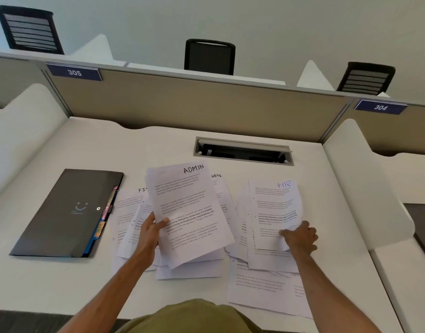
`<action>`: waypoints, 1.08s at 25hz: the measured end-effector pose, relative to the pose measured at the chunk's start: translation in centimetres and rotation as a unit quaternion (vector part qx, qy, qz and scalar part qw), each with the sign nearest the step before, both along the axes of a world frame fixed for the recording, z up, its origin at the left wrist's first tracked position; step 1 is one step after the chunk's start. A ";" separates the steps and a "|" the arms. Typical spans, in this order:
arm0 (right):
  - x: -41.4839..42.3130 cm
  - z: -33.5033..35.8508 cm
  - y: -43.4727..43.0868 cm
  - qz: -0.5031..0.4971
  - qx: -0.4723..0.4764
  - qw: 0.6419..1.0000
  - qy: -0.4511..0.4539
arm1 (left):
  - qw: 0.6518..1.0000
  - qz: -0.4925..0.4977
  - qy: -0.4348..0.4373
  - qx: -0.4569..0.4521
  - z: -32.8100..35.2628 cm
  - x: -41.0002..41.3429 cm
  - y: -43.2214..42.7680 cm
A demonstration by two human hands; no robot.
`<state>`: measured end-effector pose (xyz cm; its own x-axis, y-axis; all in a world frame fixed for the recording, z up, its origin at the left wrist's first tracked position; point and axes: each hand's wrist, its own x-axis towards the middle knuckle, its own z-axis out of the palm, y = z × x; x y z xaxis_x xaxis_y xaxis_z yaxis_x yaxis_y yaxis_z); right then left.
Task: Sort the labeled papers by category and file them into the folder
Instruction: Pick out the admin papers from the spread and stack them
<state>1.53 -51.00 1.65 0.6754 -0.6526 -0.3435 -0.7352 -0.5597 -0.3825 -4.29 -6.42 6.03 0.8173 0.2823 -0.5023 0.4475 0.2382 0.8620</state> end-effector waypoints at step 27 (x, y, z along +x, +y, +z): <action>0.3 2.7 12.1 -0.010 0.432 0.879 -0.200 | 0.998 0.015 -0.019 -0.054 0.7 2.1 1.3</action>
<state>1.82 -38.86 4.34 0.8465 -0.2776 -0.4542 -0.4514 0.0779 -0.8889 -2.22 -5.12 6.75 0.8280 0.2527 -0.5006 0.4072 0.3427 0.8466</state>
